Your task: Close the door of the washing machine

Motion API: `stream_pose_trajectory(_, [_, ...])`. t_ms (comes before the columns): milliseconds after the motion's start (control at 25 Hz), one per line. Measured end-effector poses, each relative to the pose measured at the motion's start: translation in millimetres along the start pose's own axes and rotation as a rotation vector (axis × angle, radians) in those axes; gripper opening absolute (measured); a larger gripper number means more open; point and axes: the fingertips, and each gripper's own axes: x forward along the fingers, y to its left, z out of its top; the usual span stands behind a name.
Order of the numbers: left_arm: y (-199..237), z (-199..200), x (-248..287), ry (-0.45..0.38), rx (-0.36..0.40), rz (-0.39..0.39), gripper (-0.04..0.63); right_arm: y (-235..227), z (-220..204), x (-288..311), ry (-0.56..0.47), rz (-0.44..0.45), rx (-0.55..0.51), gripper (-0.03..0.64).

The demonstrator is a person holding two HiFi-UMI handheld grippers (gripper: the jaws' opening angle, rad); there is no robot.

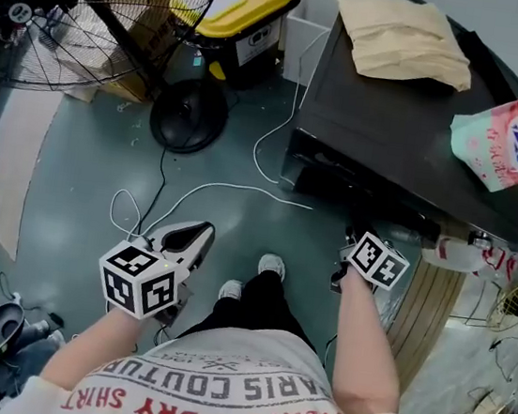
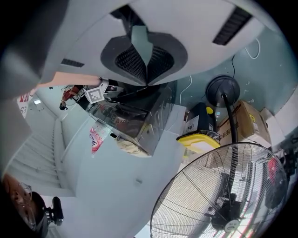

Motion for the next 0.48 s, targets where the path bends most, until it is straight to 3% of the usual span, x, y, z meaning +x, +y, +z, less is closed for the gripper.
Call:
stream_pose_trajectory(280, [-0.7, 1.0, -6.6, -0.021, -0.014, -0.024, 0.034, 6.7, 5.3, -9.4, 0.011, 0.102, 0.035, 0.020])
stream_pose_trajectory(480, [-6.9, 0.6, -17.9, -0.032, -0.004, -0.059, 0.034, 32.6, 10.9, -36.7, -0.003, 0.137, -0.065, 0.020])
